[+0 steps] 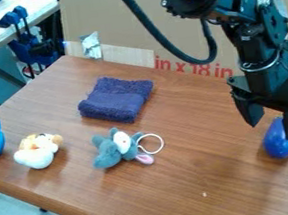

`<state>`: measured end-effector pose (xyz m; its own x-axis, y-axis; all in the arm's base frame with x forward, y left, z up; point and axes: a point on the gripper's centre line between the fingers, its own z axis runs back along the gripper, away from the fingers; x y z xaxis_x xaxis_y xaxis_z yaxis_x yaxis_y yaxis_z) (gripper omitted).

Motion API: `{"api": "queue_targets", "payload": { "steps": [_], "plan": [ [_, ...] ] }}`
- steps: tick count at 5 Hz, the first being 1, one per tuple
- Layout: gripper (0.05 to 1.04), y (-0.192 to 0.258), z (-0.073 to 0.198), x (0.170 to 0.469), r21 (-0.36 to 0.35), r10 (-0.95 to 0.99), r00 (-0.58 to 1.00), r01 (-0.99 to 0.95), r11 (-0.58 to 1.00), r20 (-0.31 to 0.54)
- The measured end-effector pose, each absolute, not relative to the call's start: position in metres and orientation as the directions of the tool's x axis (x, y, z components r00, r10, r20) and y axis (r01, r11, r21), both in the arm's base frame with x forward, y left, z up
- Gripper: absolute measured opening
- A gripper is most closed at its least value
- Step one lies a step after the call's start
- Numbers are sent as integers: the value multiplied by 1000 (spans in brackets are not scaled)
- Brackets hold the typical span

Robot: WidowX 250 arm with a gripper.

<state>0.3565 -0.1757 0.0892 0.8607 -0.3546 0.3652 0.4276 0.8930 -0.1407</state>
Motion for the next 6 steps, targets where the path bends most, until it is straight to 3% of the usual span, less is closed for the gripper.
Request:
{"api": "queue_targets", "payload": {
  "steps": [1, 4, 6],
  "plan": [
    [1002, -182, 89, 360, -151, -354, 860, 431, 890, 366],
    [1002, -176, 52, 376, -143, -327, 921, 360, 922, 210],
    [847, -180, 39, 389, -167, -309, 930, 342, 925, 199]
  ]
}}
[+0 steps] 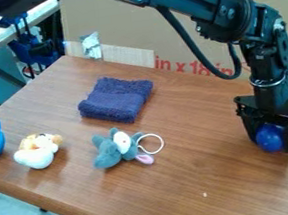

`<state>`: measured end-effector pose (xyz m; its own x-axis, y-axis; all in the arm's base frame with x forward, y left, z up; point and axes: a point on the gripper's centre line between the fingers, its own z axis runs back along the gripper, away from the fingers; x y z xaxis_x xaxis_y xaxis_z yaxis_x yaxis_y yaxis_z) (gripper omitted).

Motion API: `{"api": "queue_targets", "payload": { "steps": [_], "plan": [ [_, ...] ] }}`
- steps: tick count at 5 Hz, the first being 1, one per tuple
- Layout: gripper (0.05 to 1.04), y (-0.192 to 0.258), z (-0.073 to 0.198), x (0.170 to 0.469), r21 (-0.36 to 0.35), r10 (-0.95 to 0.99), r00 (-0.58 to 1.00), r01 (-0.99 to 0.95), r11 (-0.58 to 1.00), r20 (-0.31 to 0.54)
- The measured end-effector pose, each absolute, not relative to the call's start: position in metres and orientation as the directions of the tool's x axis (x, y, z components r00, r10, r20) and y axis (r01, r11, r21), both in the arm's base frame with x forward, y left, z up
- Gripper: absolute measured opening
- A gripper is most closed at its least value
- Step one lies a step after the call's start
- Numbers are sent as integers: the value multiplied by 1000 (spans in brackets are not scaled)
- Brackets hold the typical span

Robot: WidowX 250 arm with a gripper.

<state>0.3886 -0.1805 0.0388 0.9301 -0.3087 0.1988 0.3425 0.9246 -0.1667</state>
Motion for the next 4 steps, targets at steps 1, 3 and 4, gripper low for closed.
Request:
{"api": "queue_targets", "payload": {
  "steps": [1, 3, 4],
  "plan": [
    [847, -182, 38, 388, -176, -305, 927, 345, 922, 219],
    [847, -167, 70, 347, -146, -293, 918, 339, 929, 268],
    [847, -149, 73, 312, -177, -210, 937, 265, 948, 278]
  ]
}}
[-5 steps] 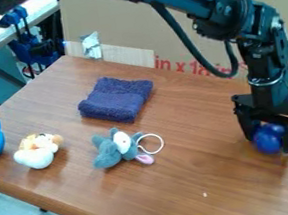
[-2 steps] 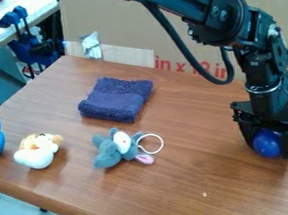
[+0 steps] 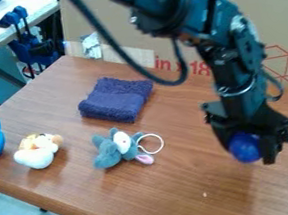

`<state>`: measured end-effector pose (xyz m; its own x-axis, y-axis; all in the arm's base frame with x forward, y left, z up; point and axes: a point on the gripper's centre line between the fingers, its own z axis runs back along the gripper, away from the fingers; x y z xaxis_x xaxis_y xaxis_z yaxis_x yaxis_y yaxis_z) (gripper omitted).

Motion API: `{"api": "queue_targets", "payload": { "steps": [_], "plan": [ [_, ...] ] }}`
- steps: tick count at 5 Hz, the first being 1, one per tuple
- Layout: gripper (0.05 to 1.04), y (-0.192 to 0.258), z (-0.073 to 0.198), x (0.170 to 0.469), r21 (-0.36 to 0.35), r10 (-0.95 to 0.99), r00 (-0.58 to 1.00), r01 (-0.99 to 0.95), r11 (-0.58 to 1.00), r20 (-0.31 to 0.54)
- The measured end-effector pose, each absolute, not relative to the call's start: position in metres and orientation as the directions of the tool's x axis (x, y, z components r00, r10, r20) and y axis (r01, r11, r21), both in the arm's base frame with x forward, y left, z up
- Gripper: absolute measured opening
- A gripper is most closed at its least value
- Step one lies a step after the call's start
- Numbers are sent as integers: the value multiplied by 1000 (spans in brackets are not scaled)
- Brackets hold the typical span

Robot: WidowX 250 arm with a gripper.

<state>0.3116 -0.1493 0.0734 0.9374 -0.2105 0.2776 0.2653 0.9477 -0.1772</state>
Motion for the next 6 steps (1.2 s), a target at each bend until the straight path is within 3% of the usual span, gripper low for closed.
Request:
{"api": "queue_targets", "payload": {
  "steps": [1, 3, 6],
  "plan": [
    [847, -140, 69, 290, -172, -181, 953, 226, 959, 241],
    [847, -93, 35, 271, -65, -114, 992, 117, 991, 50],
    [889, -74, 28, 267, -83, -59, 998, 60, 995, 20]
  ]
}}
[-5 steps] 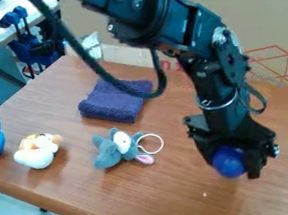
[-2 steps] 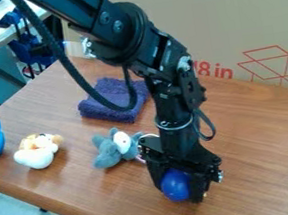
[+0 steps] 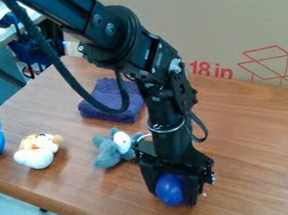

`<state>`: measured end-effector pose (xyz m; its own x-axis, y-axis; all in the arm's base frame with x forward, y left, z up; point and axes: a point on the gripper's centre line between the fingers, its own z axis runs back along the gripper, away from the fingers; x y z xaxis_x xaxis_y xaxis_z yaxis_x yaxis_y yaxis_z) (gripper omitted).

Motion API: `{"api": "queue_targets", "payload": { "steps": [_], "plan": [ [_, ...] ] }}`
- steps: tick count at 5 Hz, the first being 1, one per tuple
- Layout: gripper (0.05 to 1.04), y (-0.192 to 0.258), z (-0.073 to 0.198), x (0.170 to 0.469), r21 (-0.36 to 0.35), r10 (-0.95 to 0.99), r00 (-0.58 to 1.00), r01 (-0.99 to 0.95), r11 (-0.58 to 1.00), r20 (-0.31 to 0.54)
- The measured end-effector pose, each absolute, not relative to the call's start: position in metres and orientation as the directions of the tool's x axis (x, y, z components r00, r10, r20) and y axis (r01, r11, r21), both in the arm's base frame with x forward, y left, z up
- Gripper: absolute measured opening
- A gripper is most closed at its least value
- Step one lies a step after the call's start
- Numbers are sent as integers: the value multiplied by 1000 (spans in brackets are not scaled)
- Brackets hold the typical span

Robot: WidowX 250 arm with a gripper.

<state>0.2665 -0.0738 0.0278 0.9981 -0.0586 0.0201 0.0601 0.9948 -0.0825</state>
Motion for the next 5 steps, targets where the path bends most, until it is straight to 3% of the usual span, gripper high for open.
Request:
{"api": "queue_targets", "payload": {
  "steps": [1, 2, 3, 5],
  "plan": [
    [1006, -76, 27, 267, -131, -50, 998, 54, 990, 29],
    [1002, -79, 41, 269, -147, -59, 996, 69, 987, 72],
    [1002, -83, 77, 265, -97, -102, 985, 116, 989, 137],
    [1001, -85, 123, 261, -60, -103, 988, 110, 992, 115]
  ]
}}
